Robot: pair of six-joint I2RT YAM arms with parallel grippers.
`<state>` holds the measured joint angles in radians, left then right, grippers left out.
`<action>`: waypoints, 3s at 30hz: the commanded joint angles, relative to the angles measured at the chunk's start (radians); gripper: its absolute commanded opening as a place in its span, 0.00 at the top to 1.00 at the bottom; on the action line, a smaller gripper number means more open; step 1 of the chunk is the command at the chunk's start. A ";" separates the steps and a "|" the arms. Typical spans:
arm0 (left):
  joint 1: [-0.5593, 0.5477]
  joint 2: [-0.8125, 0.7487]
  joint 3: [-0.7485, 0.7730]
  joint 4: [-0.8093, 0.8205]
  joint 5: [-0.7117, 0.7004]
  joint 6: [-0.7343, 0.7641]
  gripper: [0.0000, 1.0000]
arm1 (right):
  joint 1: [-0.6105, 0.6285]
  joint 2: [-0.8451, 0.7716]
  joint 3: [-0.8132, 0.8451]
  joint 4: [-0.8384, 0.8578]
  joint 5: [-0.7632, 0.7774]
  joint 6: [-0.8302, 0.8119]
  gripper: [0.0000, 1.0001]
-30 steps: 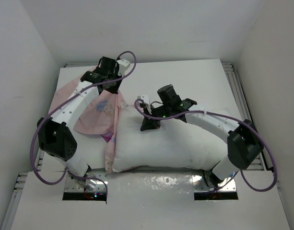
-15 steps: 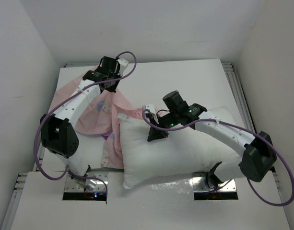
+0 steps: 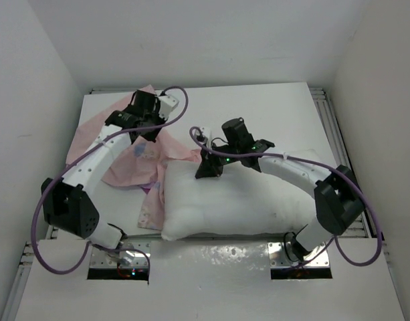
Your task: Put the pillow into the pillowcase
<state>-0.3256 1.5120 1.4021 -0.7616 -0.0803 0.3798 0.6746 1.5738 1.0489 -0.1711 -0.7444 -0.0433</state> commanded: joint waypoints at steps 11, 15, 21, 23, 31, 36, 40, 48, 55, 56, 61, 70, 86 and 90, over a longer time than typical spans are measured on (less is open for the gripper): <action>0.007 -0.124 -0.029 -0.024 0.031 0.110 1.00 | -0.141 0.094 0.114 0.228 0.388 0.103 1.00; 0.007 -0.108 -0.035 0.021 -0.022 0.114 1.00 | -0.141 0.083 0.145 0.234 0.427 0.080 1.00; 0.008 0.040 -0.002 0.151 -0.185 0.058 0.77 | -0.161 0.144 0.163 0.263 0.421 0.114 1.00; 0.010 0.147 0.059 0.172 -0.205 0.025 0.33 | -0.165 0.204 0.183 0.256 0.384 0.106 0.72; 0.108 0.200 0.220 0.062 0.039 -0.110 0.00 | -0.162 0.091 0.195 0.160 0.393 -0.041 0.09; 0.140 -0.077 0.025 0.113 0.076 -0.107 0.03 | -0.145 -0.096 0.088 0.240 0.436 -0.087 0.01; 0.168 -0.113 0.020 0.009 0.076 -0.114 0.26 | -0.092 -0.188 0.065 0.229 0.459 -0.156 0.01; 0.171 -0.009 -0.253 -0.081 0.126 -0.053 1.00 | 0.163 -0.221 -0.082 0.251 0.511 -0.253 0.39; 0.171 0.114 -0.293 0.042 0.145 -0.056 0.49 | 0.348 -0.095 -0.096 0.329 0.833 -0.362 0.01; 0.171 0.144 -0.276 0.053 0.152 -0.056 0.44 | 0.355 -0.069 -0.095 0.343 0.850 -0.372 0.01; 0.169 0.203 -0.307 0.085 0.299 -0.032 0.41 | 0.364 -0.008 -0.081 0.325 0.922 -0.418 0.01; 0.169 0.344 -0.333 0.104 0.269 -0.036 0.80 | 0.333 0.121 -0.047 0.257 1.016 -0.420 0.30; 0.169 -0.118 -0.394 -0.209 0.119 0.201 1.00 | -0.021 0.066 0.022 0.304 0.791 0.012 1.00; 0.169 -0.168 -0.388 -0.374 0.261 0.355 1.00 | -0.041 0.080 0.020 0.344 0.784 0.037 1.00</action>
<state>-0.1619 1.3918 1.0245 -0.9249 0.1333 0.5789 0.6716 1.6569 1.0752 0.1593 -0.0036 -0.0547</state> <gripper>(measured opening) 0.006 0.057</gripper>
